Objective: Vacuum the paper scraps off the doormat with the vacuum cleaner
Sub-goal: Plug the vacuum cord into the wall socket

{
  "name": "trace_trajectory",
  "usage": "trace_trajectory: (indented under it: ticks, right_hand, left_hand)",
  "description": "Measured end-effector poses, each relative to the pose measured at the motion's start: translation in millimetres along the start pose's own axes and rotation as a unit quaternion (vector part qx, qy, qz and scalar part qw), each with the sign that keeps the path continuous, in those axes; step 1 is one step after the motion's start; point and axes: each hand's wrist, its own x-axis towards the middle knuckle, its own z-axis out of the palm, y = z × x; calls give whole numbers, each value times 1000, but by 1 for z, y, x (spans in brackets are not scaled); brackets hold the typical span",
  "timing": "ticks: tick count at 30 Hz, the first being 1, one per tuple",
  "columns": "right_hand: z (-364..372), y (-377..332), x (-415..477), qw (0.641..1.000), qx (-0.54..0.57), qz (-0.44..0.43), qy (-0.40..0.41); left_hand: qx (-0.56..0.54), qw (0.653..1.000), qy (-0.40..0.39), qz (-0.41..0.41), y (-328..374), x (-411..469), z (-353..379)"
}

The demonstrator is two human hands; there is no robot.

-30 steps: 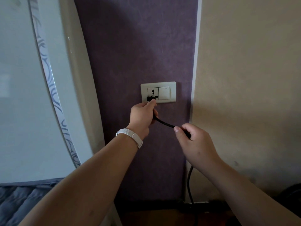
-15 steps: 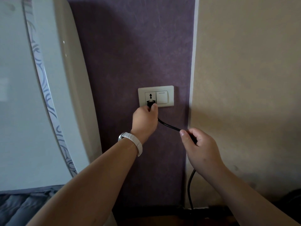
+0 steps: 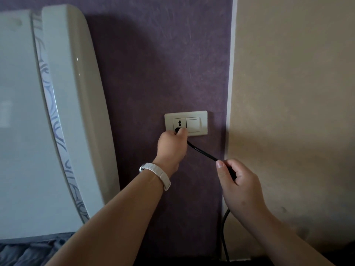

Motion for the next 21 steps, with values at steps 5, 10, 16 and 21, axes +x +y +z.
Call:
trace_trajectory:
  ticks: [5, 10, 16, 21]
  right_hand:
    - [0, 0, 1, 1000, -2, -18, 7]
    - [1, -4, 1, 999, -10, -45, 12]
    - [-1, 1, 0, 999, -25, -43, 11]
    - [1, 4, 1, 999, -21, -39, 8]
  left_hand:
    - [-25, 999, 3, -26, 3, 0, 2]
    - [-65, 997, 5, -36, 2, -3, 1]
    - [-6, 999, -24, 25, -2, -13, -7]
    - [105, 992, -7, 65, -7, -7, -13]
